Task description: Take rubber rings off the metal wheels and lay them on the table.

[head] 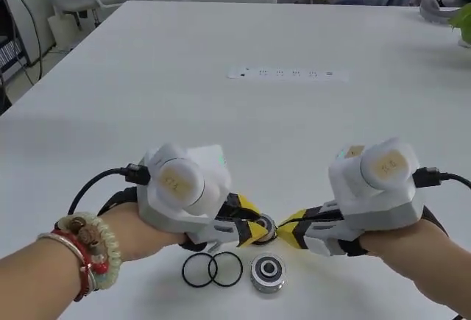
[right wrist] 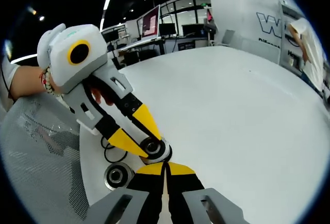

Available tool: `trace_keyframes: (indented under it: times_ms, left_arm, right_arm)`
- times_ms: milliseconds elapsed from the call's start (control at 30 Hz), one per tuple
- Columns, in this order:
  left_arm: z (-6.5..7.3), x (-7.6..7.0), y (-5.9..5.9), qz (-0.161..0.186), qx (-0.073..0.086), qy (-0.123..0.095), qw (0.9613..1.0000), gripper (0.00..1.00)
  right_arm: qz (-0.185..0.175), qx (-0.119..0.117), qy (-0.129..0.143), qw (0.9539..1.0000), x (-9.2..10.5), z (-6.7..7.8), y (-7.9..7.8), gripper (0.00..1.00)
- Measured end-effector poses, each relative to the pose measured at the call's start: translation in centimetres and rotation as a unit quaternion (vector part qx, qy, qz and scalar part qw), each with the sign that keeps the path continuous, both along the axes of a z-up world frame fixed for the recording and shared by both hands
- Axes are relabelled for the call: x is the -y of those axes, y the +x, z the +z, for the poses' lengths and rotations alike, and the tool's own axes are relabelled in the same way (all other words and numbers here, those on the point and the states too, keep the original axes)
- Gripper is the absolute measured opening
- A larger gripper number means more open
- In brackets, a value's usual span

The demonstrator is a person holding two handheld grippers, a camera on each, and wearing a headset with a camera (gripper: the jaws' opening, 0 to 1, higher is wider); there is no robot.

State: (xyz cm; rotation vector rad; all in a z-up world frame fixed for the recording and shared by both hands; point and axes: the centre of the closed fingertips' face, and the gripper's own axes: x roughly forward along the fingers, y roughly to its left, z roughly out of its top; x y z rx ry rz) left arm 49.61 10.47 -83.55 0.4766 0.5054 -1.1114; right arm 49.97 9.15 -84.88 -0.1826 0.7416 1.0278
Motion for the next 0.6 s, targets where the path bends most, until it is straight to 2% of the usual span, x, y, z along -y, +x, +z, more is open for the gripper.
trace_keyframes:
  times_ms: [33, 100, 167, 333, 400, 467, 567, 600]
  left_arm:
    - [-0.01, -0.04, 0.04, 0.004, -0.007, -0.005, 1.0, 0.07]
    - [-0.06, -0.08, 0.07, 0.009, -0.018, -0.013, 0.9997, 0.07]
    - [-0.1, -0.02, 0.05, 0.01, -0.02, -0.018, 0.9996, 0.07]
    - [-0.12, 0.14, -0.03, 0.009, -0.018, -0.023, 0.9995, 0.07]
    - [-0.15, 0.15, -0.05, 0.006, -0.014, -0.026, 0.9995, 0.07]
    - [-0.16, 0.11, -0.13, 0.0, -0.007, -0.035, 0.9994, 0.07]
    - [-0.19, -0.02, -0.12, 0.002, -0.011, -0.056, 0.9984, 0.07]
    - [-0.19, -0.03, -0.11, 0.0, -0.007, -0.058, 0.9983, 0.07]
  right_arm:
    - [-0.017, -0.017, 0.01, 0.9997, 0.18, 0.08, 0.15, 0.0]
    - [-0.029, -0.039, 0.023, 0.9985, 0.33, 0.14, 0.02, 0.0]
    - [-0.034, -0.046, 0.031, 0.9979, 0.45, 0.16, 0.04, 0.0]
    - [-0.043, -0.058, 0.041, 0.9966, 0.47, 0.4, -0.07, 0.0]
    - [-0.054, -0.072, 0.053, 0.9946, 0.49, 0.48, -0.05, 0.0]
    - [-0.066, -0.087, 0.065, 0.9919, 0.48, 0.49, -0.13, 0.0]
    - [-0.07, -0.093, 0.071, 0.9905, 0.58, 0.43, -0.15, 0.0]
    - [-0.072, -0.096, 0.074, 0.9901, 0.53, 0.45, -0.19, 0.0]
